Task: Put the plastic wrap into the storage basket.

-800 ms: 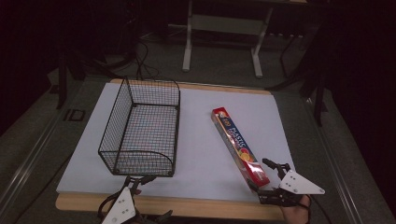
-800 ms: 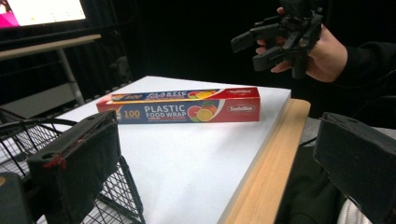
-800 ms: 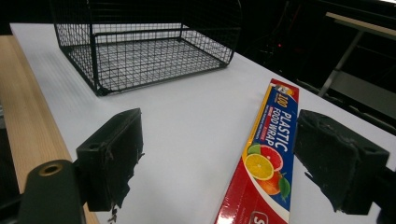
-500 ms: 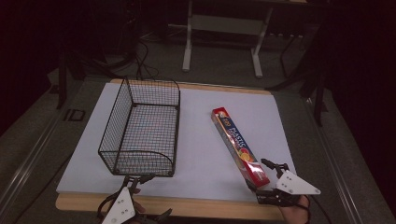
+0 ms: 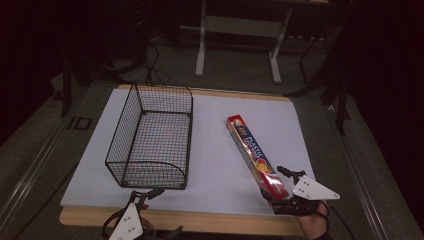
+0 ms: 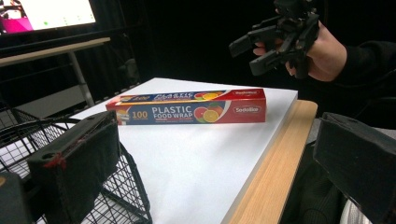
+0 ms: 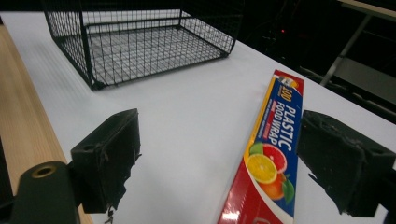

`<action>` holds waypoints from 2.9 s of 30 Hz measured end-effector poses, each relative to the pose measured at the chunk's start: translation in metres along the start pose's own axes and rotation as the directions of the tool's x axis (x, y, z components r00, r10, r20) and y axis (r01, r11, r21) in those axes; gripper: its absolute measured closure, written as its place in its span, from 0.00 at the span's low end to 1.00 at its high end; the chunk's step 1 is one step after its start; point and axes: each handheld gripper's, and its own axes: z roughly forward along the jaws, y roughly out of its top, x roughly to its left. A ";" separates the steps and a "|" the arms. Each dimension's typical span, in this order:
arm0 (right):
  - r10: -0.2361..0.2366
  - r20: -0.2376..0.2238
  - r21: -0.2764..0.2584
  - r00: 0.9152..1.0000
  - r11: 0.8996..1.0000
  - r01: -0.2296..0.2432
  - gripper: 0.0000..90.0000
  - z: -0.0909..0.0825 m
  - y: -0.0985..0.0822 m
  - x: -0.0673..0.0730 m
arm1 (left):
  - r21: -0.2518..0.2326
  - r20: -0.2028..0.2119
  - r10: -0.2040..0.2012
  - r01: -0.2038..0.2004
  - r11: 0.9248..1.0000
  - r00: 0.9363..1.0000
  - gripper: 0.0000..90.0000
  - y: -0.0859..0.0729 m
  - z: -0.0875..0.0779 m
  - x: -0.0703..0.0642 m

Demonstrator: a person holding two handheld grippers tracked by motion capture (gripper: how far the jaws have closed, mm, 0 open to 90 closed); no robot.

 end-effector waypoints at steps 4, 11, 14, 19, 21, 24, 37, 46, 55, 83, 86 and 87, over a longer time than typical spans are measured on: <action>-0.008 0.020 0.020 1.000 1.000 0.008 0.15 0.005 0.006 0.000 | -0.002 0.010 0.001 -0.001 1.000 1.000 0.01 0.000 -0.001 0.001; -0.017 0.064 0.059 0.998 0.998 0.013 0.15 0.018 0.014 -0.006 | -0.005 0.011 0.006 -0.006 1.000 1.000 0.01 0.001 -0.003 -0.001; -0.003 0.064 0.071 0.998 0.997 -0.001 0.14 0.024 0.018 -0.012 | 0.004 0.013 0.008 -0.008 1.000 1.000 0.01 0.000 -0.002 -0.001; -0.034 0.072 0.077 0.997 0.997 0.029 0.14 0.033 0.024 -0.020 | 0.005 0.019 0.004 -0.004 1.000 1.000 0.01 0.000 -0.001 -0.001; -0.027 0.069 0.086 0.997 0.996 0.021 0.15 0.035 0.025 -0.022 | 0.007 0.020 0.006 -0.006 1.000 1.000 0.01 0.000 -0.001 -0.001; -0.018 0.059 0.095 0.998 0.995 0.012 0.15 0.041 0.026 -0.028 | 0.008 0.025 0.004 -0.004 1.000 1.000 0.01 0.000 -0.001 -0.001; 0.005 0.070 0.124 0.998 0.992 -0.014 0.15 0.061 0.034 -0.045 | 0.015 0.033 0.009 -0.010 1.000 0.999 0.01 0.000 0.000 -0.001; 0.094 0.106 0.214 0.990 0.970 -0.115 0.16 0.081 0.036 -0.058 | 0.019 0.043 0.018 -0.019 1.000 0.999 0.01 0.000 0.000 -0.002; 0.144 0.127 0.292 0.981 0.940 -0.175 0.14 0.097 0.034 -0.067 | 0.017 0.049 0.027 -0.028 0.999 0.998 0.01 0.000 0.000 -0.002; 0.283 0.254 0.584 0.925 0.718 -0.379 0.23 0.153 0.029 -0.082 | 0.018 0.081 0.041 -0.042 0.999 0.996 0.01 0.000 0.004 -0.004; 0.296 0.254 0.620 0.921 0.681 -0.389 0.24 0.159 0.028 -0.084 | 0.022 0.079 0.047 -0.049 0.999 0.996 0.01 0.000 0.004 -0.004; 0.295 0.257 0.633 0.920 0.668 -0.391 0.25 0.160 0.027 -0.084 | 0.024 0.079 0.050 -0.052 0.998 0.996 0.01 0.000 0.004 -0.005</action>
